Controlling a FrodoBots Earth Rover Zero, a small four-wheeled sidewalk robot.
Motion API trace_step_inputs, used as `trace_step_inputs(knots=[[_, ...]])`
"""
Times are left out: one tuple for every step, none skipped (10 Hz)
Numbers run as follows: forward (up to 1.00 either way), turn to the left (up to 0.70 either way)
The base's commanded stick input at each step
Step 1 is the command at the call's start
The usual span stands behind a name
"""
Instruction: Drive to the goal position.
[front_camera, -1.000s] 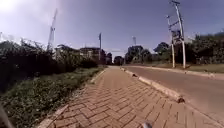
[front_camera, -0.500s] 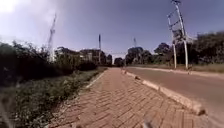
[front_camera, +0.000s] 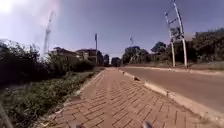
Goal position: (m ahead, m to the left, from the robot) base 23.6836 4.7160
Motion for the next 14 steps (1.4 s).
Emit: trace_step_inputs(knots=[[1.0, 0.0], [1.0, 0.0], [1.0, 0.0], [1.0, 0.0], [1.0, 0.0], [1.0, 0.0], [1.0, 0.0], [1.0, 0.0], [1.0, 0.0], [1.0, 0.0], [1.0, 0.0], [1.0, 0.0], [1.0, 0.0], [1.0, 0.0]])
